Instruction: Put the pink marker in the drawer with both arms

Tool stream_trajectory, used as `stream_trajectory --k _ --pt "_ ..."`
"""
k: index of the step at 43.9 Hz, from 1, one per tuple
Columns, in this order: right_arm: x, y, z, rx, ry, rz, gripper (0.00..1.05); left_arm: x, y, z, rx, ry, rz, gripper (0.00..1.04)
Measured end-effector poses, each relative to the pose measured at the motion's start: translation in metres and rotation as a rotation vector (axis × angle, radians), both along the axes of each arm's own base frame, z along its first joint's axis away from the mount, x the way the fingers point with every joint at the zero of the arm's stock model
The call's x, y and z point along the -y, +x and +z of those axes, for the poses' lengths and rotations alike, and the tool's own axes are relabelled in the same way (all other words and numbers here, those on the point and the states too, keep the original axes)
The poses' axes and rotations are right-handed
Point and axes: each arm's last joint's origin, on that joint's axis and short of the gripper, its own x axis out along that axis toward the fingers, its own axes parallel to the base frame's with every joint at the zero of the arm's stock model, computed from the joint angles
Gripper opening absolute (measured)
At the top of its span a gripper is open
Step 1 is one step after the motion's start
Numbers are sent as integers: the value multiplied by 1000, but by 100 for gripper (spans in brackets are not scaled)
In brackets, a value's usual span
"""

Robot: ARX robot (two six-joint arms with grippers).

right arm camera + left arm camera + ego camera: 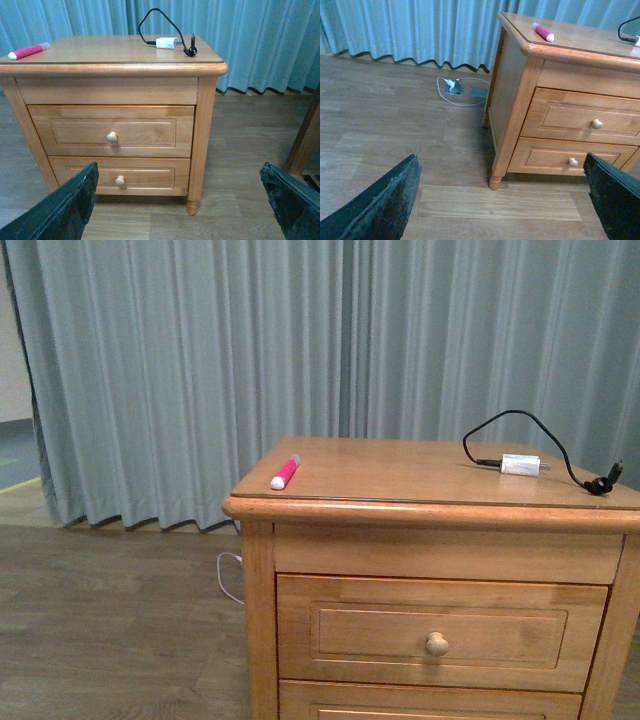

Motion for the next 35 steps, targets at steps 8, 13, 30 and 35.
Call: stream_trajectory --k 8,13,30,35 --pt "0 0 0 0 0 0 96 0 0 0 0 0 0 99" --pt "0 0 0 0 0 0 96 0 0 0 0 0 0 99" --pt "0 0 0 0 0 0 96 0 0 0 0 0 0 99" --pt "0 0 0 0 0 0 96 0 0 0 0 0 0 99"
